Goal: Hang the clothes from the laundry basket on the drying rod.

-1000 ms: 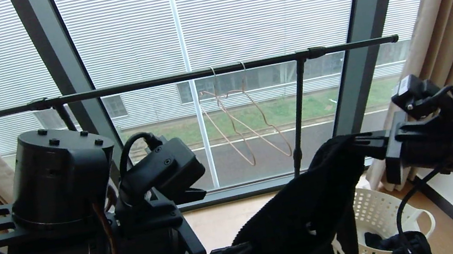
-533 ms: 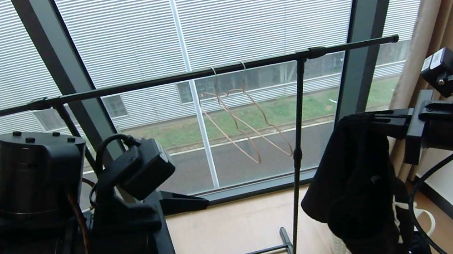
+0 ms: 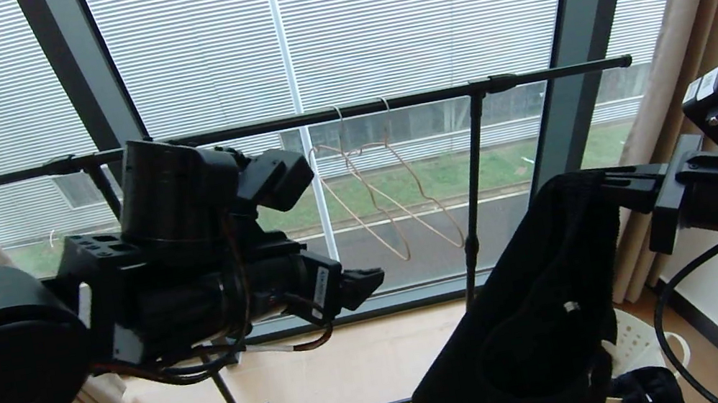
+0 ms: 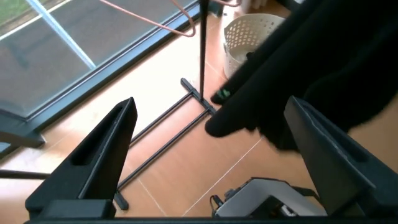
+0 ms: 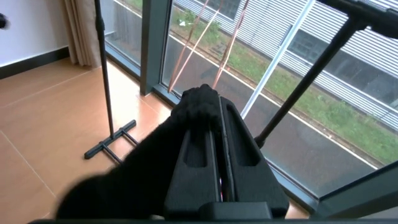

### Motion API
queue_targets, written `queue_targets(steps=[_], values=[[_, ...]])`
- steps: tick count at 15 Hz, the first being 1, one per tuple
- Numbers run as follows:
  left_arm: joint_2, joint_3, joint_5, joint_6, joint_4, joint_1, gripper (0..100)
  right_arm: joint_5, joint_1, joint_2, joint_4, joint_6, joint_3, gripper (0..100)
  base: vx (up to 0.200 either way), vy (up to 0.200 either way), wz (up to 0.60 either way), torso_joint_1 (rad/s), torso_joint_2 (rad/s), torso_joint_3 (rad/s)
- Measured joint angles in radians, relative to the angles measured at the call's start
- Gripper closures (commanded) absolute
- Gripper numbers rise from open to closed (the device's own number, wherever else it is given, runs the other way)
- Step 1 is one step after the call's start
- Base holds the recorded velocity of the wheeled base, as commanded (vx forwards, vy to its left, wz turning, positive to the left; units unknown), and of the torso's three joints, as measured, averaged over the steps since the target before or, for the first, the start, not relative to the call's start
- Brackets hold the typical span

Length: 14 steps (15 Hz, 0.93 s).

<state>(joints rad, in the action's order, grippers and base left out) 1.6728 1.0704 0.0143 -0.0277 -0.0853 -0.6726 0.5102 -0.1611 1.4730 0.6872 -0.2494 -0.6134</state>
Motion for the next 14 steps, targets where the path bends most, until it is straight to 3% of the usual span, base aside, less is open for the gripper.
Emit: queue_targets(steps=[3, 5, 9, 14], values=[[0.082, 0.042, 0.036, 0.034, -0.034, -0.015, 0, 0.0, 0.007, -0.006, 0.0, 0.0, 0.001, 100, 0.0, 0.0, 0.0, 0.0, 0.0, 0.0], [0.124, 0.051, 0.078, 0.037, -0.041, -0.015, 0, 0.0, 0.01, -0.006, -0.001, -0.001, 0.001, 100, 0.2, -0.2, 0.0, -0.005, 0.0, 0.0], [0.16, 0.05, 0.087, 0.038, -0.054, -0.017, 0, -0.001, 0.02, -0.008, -0.001, 0.0, 0.001, 100, 0.2, -0.2, 0.0, 0.002, 0.0, 0.002], [0.173, 0.046, 0.114, 0.069, -0.107, -0.015, 0, -0.001, 0.029, -0.008, 0.003, -0.001, 0.001, 100, 0.0, 0.0, 0.0, 0.0, 0.0, 0.0]])
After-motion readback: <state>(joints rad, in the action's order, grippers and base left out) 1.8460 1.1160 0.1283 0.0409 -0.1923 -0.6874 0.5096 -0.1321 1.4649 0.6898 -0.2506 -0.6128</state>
